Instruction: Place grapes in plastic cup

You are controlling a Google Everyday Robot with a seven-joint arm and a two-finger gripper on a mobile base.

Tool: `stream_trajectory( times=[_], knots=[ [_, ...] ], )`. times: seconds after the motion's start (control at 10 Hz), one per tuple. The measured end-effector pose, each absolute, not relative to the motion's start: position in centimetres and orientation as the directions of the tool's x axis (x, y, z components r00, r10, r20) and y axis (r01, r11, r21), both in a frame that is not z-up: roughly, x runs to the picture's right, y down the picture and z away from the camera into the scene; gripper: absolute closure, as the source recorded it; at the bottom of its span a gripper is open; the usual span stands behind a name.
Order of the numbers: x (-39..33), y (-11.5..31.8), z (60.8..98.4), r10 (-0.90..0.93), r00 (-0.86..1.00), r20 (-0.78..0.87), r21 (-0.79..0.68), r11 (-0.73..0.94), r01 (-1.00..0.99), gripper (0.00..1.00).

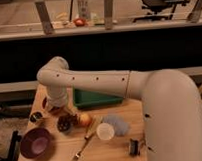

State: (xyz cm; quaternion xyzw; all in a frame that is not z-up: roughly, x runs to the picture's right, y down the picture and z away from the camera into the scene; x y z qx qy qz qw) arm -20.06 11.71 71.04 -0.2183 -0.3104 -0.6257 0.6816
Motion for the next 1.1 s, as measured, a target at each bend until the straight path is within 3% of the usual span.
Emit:
stream_trajectory(
  times=[1.1],
  knots=[
    [-20.07, 11.69, 71.31, -0.713, 0.0, 0.701, 0.107, 0.105, 0.989, 0.2]
  ],
)
